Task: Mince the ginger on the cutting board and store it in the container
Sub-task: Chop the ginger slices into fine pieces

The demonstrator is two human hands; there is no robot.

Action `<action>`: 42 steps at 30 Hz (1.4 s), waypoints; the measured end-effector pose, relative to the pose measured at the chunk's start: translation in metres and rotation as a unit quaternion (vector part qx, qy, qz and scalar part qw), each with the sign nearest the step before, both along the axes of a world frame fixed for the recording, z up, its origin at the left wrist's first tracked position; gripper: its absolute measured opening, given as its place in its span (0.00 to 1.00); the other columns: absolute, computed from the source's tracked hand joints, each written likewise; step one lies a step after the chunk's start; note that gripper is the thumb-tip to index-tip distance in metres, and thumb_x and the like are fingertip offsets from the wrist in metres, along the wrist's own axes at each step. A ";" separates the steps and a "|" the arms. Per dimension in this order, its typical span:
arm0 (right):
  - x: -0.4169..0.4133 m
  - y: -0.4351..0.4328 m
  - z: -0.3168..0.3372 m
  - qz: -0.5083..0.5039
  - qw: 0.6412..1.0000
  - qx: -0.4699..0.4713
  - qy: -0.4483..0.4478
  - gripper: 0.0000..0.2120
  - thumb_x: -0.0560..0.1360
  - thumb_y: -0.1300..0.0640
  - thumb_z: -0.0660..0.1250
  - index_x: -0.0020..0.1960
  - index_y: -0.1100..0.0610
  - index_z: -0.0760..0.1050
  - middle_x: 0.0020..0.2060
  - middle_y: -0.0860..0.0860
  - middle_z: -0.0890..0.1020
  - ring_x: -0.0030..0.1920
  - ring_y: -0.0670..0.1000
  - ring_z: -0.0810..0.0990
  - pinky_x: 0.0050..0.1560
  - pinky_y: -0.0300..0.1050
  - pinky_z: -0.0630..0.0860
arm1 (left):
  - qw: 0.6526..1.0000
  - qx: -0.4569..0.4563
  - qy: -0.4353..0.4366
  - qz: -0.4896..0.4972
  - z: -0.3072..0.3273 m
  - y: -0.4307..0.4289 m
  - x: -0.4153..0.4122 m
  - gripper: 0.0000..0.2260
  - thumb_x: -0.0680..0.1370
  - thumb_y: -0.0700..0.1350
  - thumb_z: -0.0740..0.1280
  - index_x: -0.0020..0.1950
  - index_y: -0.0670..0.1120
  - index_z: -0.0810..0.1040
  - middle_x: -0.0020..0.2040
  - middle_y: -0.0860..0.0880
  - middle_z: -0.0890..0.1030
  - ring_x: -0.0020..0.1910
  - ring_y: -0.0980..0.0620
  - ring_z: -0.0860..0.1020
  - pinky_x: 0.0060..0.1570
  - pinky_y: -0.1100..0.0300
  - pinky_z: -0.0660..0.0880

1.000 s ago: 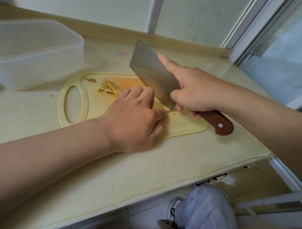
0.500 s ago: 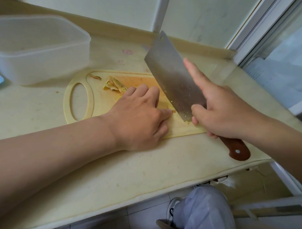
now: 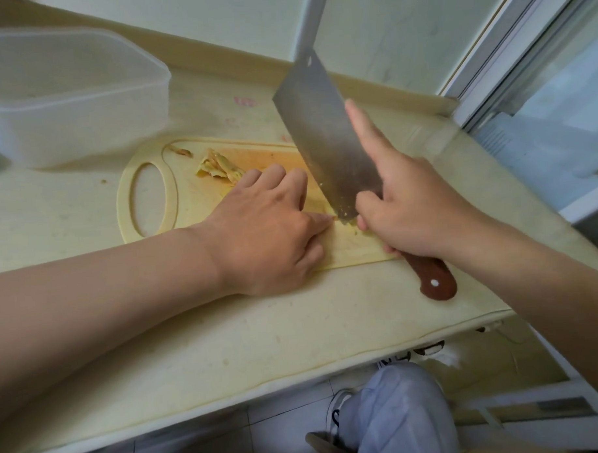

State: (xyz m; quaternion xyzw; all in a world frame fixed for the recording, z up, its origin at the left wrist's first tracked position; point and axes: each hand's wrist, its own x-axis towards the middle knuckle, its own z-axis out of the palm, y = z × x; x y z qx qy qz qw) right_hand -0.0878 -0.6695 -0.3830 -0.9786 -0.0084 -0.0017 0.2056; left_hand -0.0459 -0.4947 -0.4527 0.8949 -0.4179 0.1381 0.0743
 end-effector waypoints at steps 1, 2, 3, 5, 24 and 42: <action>-0.006 -0.002 -0.001 -0.001 1.000 0.002 -0.009 0.48 0.77 0.64 0.59 0.79 0.26 0.38 0.33 0.59 0.84 0.26 0.58 0.81 0.32 0.57 0.83 | 1.000 -0.001 0.001 0.001 0.000 0.000 -0.001 0.35 0.73 0.61 0.36 0.69 0.58 0.75 0.51 0.47 0.67 0.47 0.48 0.60 0.51 0.50 0.64; -0.011 -0.004 -0.002 -0.004 1.000 0.004 -0.013 0.48 0.77 0.64 0.60 0.78 0.25 0.38 0.33 0.60 0.84 0.26 0.58 0.81 0.32 0.57 0.82 | 1.000 -0.002 0.003 0.001 0.001 0.000 -0.001 0.36 0.73 0.61 0.36 0.69 0.58 0.75 0.51 0.47 0.67 0.47 0.48 0.59 0.51 0.50 0.63; -0.013 -0.005 -0.002 -0.006 1.000 0.004 -0.012 0.48 0.78 0.64 0.60 0.77 0.24 0.38 0.33 0.60 0.84 0.26 0.59 0.81 0.31 0.57 0.82 | 1.000 -0.002 0.004 0.001 0.001 0.000 -0.001 0.36 0.73 0.61 0.36 0.69 0.58 0.75 0.51 0.47 0.67 0.47 0.48 0.59 0.52 0.50 0.63; -0.014 -0.007 0.000 0.001 1.000 -0.015 -0.004 0.48 0.78 0.64 0.60 0.77 0.23 0.37 0.33 0.59 0.84 0.26 0.58 0.81 0.33 0.57 0.83 | 1.000 -0.002 0.005 0.001 0.000 -0.001 0.000 0.35 0.73 0.61 0.36 0.69 0.58 0.75 0.51 0.47 0.67 0.47 0.47 0.59 0.51 0.50 0.63; 0.018 0.009 0.005 0.004 0.999 -0.006 0.034 0.49 0.75 0.66 0.59 0.80 0.28 0.39 0.34 0.56 0.84 0.23 0.55 0.81 0.27 0.52 0.83 | 1.000 -0.013 -0.010 0.009 -0.002 0.001 0.000 0.31 0.75 0.60 0.43 0.63 0.55 0.80 0.49 0.45 0.69 0.47 0.44 0.66 0.50 0.50 0.67; -0.009 -0.005 0.006 0.021 0.999 -0.028 0.027 0.48 0.78 0.64 0.59 0.76 0.22 0.39 0.33 0.58 0.84 0.25 0.56 0.80 0.30 0.52 0.83 | 0.999 -0.029 -0.014 0.003 -0.004 0.002 0.002 0.30 0.76 0.59 0.43 0.59 0.54 0.82 0.47 0.45 0.69 0.46 0.45 0.65 0.47 0.50 0.64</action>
